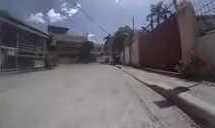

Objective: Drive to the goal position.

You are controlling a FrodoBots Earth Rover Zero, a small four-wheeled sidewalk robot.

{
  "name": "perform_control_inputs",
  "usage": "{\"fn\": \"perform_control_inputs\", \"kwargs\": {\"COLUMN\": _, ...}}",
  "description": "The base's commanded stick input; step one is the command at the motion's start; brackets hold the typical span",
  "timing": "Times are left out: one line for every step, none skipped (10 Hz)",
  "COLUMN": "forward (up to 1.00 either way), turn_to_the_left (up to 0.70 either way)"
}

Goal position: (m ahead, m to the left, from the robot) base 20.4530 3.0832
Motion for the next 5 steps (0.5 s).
{"fn": "perform_control_inputs", "kwargs": {"forward": 0.85, "turn_to_the_left": 0.00}}
{"fn": "perform_control_inputs", "kwargs": {"forward": 0.85, "turn_to_the_left": -0.08}}
{"fn": "perform_control_inputs", "kwargs": {"forward": 0.85, "turn_to_the_left": -0.31}}
{"fn": "perform_control_inputs", "kwargs": {"forward": 0.85, "turn_to_the_left": -0.24}}
{"fn": "perform_control_inputs", "kwargs": {"forward": 0.85, "turn_to_the_left": -0.09}}
